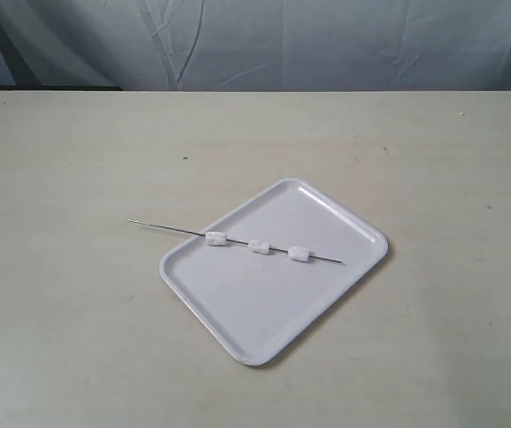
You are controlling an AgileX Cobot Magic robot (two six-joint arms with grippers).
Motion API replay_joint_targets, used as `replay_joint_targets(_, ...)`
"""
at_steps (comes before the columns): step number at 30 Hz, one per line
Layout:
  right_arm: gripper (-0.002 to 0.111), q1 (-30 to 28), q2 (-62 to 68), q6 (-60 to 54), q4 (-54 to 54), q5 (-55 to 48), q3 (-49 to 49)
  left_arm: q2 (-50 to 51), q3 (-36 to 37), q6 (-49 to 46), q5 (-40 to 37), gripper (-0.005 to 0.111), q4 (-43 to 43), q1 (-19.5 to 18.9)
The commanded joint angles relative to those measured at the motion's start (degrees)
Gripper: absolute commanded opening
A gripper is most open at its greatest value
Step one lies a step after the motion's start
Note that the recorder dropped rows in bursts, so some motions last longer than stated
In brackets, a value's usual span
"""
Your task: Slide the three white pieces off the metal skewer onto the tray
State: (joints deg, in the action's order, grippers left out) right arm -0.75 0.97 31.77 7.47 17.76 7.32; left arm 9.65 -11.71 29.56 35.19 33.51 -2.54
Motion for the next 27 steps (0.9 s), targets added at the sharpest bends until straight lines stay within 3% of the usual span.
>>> replay_joint_targets(1, -0.001, 0.4, 6.28, -0.03, 6.19, -8.02, 9.82, 13.41, -8.55, 5.38, -2.65, 0.0, 7.37, 0.41)
replay_joint_targets(5, -0.001, 3.68, 19.61, -0.03, 6.0, -21.32, 18.87, 32.52, -17.35, 22.05, 0.32, 0.0, 20.52, 0.41)
replay_joint_targets(8, -0.001, 9.7, 31.67, -2.57, 5.58, -37.76, 26.35, 50.82, -24.87, 35.08, 13.66, 0.0, 40.52, 0.41)
replay_joint_targets(9, -0.001, 11.07, 33.93, -5.8, 4.07, -40.48, 27.76, 53.9, -26.31, 36.68, 14.48, 0.0, 44.26, 0.41)
replay_joint_targets(11, -0.001, 14.45, 40.35, -19.82, -4.17, -45.11, 31.27, 61.28, -29.27, 39.04, 11.93, 0.0, 52.38, 1.7)
replay_joint_targets(13, -0.001, 17.09, 48.65, -38.67, -19.21, -52.6, 37.01, 71.35, -32.76, 39.7, 1.54, 0.005, 62.39, 6.96)
replay_joint_targets(14, -0.001, 17.37, 50.92, -42.74, -21.78, -55.15, 38.66, 73.74, -33.58, 39.9, -0.05, 0.008, 64.88, 8.5)
replay_joint_targets(17, -0.001, 17.37, 61.75, -51.81, -26.03, -63.61, 44.71, 82.06, -36.67, 40.31, -5.17, 0.023, 66.43, 13.68)
replay_joint_targets(21, -0.001, 17.37, 73.36, -54.51, -27.11, -63.76, 48.03, 87.43, -38.42, 40.06, -9.53, 0.041, 66.43, 16.16)
replay_joint_targets(27, -0.001, 17.37, 84.92, -54.49, -27.26, -64.26, 49.28, 93.25, -38.42, 36.28, -10.74, 0.043, 66.43, 16.44)
